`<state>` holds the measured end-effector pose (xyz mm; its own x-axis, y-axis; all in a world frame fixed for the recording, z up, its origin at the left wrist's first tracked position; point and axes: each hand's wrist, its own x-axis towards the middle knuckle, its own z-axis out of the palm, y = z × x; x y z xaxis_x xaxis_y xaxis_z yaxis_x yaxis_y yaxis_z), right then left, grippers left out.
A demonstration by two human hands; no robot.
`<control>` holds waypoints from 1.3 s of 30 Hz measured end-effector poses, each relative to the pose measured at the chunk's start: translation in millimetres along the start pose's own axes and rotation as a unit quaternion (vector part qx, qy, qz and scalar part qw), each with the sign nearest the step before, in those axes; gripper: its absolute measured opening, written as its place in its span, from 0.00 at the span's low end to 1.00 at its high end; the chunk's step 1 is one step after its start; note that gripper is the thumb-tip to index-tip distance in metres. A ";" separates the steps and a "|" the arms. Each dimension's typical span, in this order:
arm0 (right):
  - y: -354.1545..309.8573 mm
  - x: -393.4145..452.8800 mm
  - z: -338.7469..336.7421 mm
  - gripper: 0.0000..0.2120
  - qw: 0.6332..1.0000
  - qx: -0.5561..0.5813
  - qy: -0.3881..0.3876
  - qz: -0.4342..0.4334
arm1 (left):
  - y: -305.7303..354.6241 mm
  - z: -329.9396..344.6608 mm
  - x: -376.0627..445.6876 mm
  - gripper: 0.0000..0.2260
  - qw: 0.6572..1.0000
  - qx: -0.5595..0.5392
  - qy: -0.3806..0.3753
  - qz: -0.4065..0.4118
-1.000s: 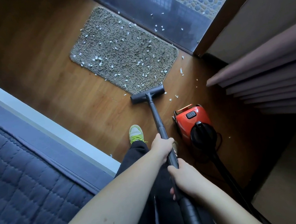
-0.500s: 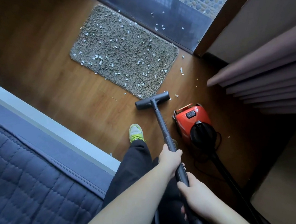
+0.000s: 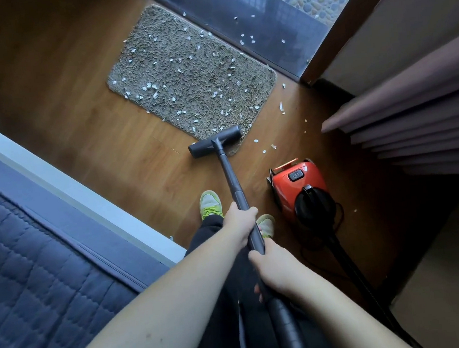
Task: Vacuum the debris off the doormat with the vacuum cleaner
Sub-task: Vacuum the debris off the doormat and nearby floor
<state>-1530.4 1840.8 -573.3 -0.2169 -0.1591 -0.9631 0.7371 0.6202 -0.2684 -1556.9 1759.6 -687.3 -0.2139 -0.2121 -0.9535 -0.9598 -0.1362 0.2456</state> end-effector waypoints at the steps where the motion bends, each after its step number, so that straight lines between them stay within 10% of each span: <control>1: -1.3 3.8 0.1 0.18 1.000 0.008 -0.001 0.006 | 3.5 -1.4 -0.3 0.24 1.000 0.000 -0.005 -0.001; 14: 28.2 -28.4 -5.3 0.09 0.999 0.039 0.016 0.015 | -18.0 19.0 -31.3 0.20 0.998 -0.011 -0.050 -0.044; 22: 35.0 -42.5 -14.5 0.10 0.994 0.100 0.039 0.017 | -16.1 39.9 -34.0 0.35 0.996 0.050 -0.069 -0.034; 39: 42.7 -37.4 -23.6 0.06 0.965 0.256 0.040 0.037 | -8.5 67.2 -24.7 0.20 0.959 0.276 -0.070 0.014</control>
<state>-1505.9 1891.3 -548.4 -0.1849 -0.0570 -0.9811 0.9678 0.1631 -0.1918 -1555.7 1831.1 -677.5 -0.2266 -0.0715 -0.9714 -0.8951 0.4085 0.1787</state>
